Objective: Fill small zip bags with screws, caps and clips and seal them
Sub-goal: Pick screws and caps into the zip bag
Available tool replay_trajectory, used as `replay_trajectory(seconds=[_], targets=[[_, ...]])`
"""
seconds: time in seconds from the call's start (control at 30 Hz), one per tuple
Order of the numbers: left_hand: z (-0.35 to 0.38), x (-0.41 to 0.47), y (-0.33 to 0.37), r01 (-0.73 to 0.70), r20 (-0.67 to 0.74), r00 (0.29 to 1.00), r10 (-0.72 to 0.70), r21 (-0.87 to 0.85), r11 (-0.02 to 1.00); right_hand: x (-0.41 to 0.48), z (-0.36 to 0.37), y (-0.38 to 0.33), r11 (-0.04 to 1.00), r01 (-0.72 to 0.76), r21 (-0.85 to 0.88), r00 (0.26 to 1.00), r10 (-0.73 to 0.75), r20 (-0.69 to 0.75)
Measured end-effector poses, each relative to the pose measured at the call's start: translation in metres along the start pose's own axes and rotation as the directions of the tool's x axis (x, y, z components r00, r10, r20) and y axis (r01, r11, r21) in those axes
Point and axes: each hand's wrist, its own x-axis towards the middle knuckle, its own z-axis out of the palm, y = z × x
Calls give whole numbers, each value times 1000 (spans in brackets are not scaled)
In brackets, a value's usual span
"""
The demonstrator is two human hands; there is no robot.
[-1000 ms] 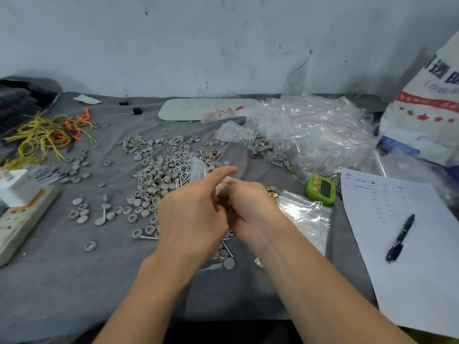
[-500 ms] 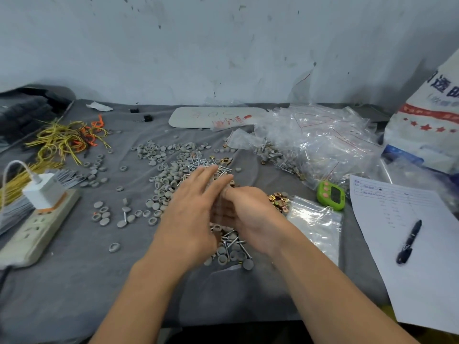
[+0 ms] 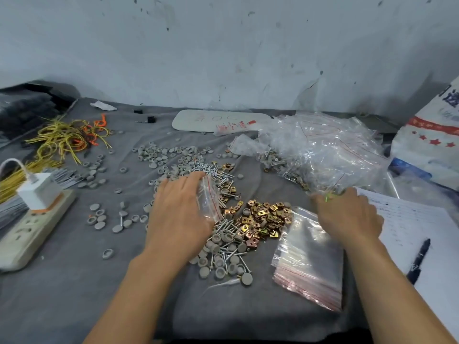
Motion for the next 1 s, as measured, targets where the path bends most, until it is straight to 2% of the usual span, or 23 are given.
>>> replay_trajectory(seconds=[0.1,0.17,0.23,0.33,0.4,0.53,0.7,0.8,0.9,1.0], targets=[[0,-1,2,13,3,1000,-13,4,1000,14,4,2,1000,-9,-11,996,10,86],[0,-1,4,26,4,1000,-26,-29,999,19,9,2,999,26,46,998,-29,55],[0,0,7,39,13,999,-39,-49,998,20,11,0,986,145,87,989,-145,-15],[1,0,11,54,28,998,-53,-58,997,24,16,-9,903,391,175,920,-384,-77],[2,-1,10,58,27,998,-56,-63,996,29,20,-17,857,465,224,885,-454,-102],[4,-2,-1,52,8,999,-52,-58,997,48,23,-15,835,427,347,902,-421,-97],[6,2,-18,77,-26,997,-78,-54,996,66,23,-3,882,334,333,939,-344,-30],[7,5,-22,90,-23,996,-91,-50,995,61,25,-2,879,350,325,934,-354,-49],[7,6,-20,92,-36,995,-94,-53,994,45,19,-4,842,345,415,937,-335,-97],[8,8,-16,87,-26,996,-88,-43,995,16,12,-20,805,421,419,907,-378,-185]])
